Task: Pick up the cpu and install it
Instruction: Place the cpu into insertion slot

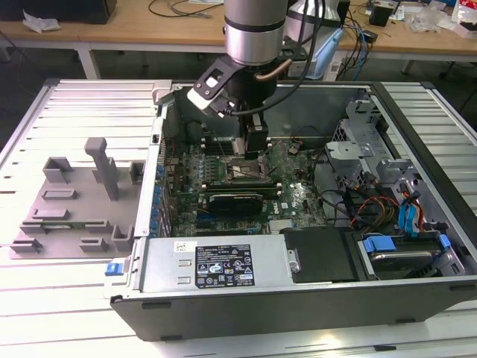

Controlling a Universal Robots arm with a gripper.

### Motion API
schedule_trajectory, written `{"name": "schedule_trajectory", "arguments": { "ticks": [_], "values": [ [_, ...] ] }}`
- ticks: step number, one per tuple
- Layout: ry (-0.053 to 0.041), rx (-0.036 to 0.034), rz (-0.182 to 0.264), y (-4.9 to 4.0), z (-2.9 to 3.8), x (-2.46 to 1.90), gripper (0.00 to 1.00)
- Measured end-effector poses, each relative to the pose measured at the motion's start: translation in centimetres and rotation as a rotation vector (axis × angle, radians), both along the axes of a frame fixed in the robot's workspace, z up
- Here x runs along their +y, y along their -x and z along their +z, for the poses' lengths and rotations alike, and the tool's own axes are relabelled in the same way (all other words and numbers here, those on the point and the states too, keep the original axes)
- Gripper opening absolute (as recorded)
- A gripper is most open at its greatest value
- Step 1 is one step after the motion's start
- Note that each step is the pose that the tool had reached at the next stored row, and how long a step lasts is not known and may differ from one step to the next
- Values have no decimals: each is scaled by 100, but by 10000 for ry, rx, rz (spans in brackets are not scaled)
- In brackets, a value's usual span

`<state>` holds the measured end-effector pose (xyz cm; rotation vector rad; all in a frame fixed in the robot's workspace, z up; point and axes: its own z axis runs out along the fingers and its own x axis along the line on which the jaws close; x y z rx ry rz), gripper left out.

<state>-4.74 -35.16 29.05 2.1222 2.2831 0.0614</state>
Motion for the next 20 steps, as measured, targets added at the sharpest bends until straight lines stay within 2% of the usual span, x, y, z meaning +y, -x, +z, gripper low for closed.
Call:
{"name": "schedule_trajectory", "arguments": {
  "ticks": [5,7,8,11,13,17,20],
  "values": [
    [2,1,-147,0,-5,14,55],
    [1,1,-207,0,-13,45,55],
    [0,-1,-219,0,-28,83,55],
    [2,1,-230,0,-83,116,55],
    [0,0,-236,-1,-112,126,55],
    [2,1,-245,0,-117,126,55],
    [1,0,-246,0,-148,126,55]
  ]
}}
